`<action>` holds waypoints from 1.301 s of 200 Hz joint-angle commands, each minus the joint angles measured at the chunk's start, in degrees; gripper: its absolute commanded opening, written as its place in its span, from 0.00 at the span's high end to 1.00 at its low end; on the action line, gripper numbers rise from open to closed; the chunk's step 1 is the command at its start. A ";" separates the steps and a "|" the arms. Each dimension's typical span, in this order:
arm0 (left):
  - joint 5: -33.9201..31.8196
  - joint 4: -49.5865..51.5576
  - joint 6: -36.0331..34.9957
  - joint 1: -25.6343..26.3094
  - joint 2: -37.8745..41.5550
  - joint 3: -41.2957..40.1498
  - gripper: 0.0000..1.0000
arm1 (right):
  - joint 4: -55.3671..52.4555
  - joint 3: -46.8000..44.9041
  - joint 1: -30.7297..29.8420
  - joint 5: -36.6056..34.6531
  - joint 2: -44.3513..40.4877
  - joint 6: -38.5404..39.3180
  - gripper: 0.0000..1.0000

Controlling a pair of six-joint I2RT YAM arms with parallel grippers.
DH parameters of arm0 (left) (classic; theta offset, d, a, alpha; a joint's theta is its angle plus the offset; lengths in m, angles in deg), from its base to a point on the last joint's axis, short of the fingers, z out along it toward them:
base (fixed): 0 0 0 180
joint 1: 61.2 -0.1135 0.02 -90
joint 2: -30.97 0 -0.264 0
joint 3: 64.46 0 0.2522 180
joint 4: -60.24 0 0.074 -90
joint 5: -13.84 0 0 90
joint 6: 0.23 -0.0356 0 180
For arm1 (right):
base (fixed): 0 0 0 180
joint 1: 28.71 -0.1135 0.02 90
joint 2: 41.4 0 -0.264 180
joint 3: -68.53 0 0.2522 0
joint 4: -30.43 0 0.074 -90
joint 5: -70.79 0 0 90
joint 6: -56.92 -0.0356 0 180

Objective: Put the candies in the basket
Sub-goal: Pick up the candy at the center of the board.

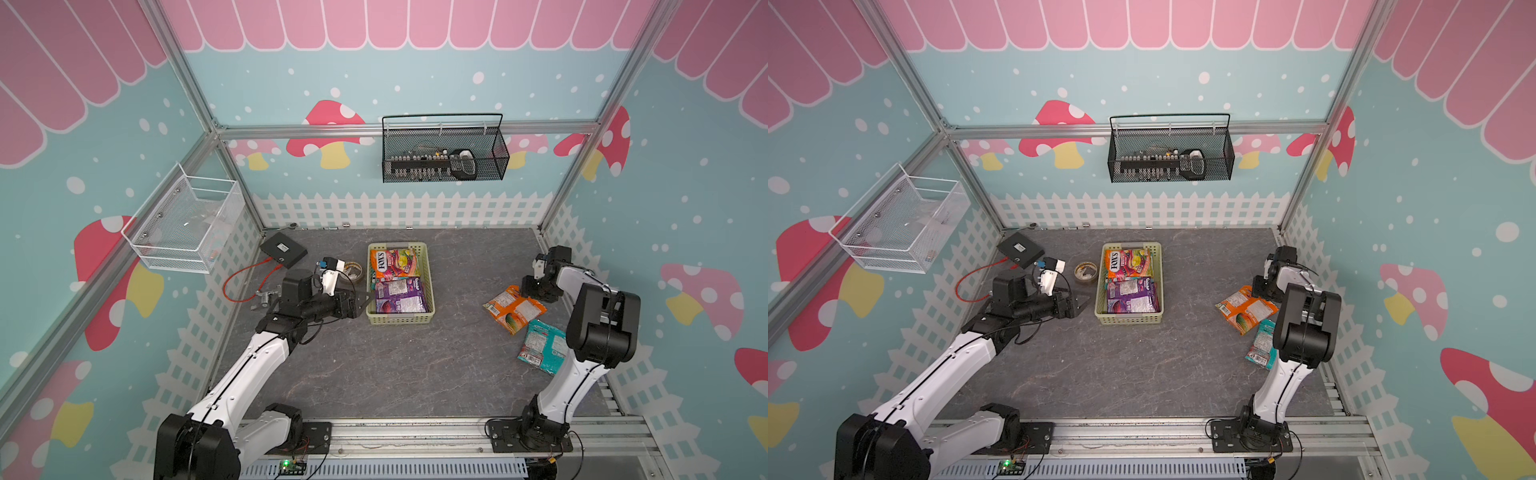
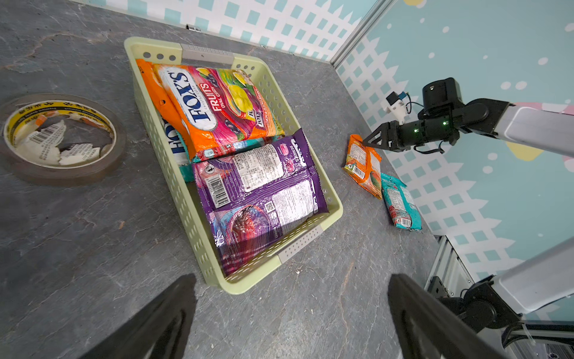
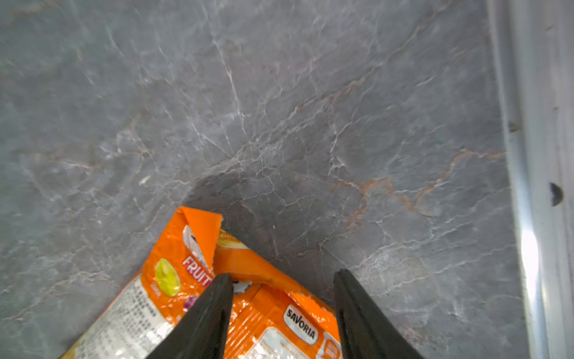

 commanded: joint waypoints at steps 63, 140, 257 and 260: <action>0.35 -1.07 -1.62 0.16 -0.74 -0.86 0.01 | -7.00 0.60 1.64 4.96 1.51 3.72 0.50; 1.33 -1.09 -1.36 0.14 -2.34 -0.51 0.00 | -3.67 -13.73 1.42 14.19 -10.34 -1.21 0.47; -1.34 -1.25 -0.65 0.16 -1.18 -1.33 0.01 | 0.45 -17.00 -0.54 17.72 -15.32 -2.37 1.00; -1.48 -1.15 -0.61 0.17 -1.14 -1.33 0.01 | 0.46 -16.78 -0.71 17.81 -15.78 -2.63 1.00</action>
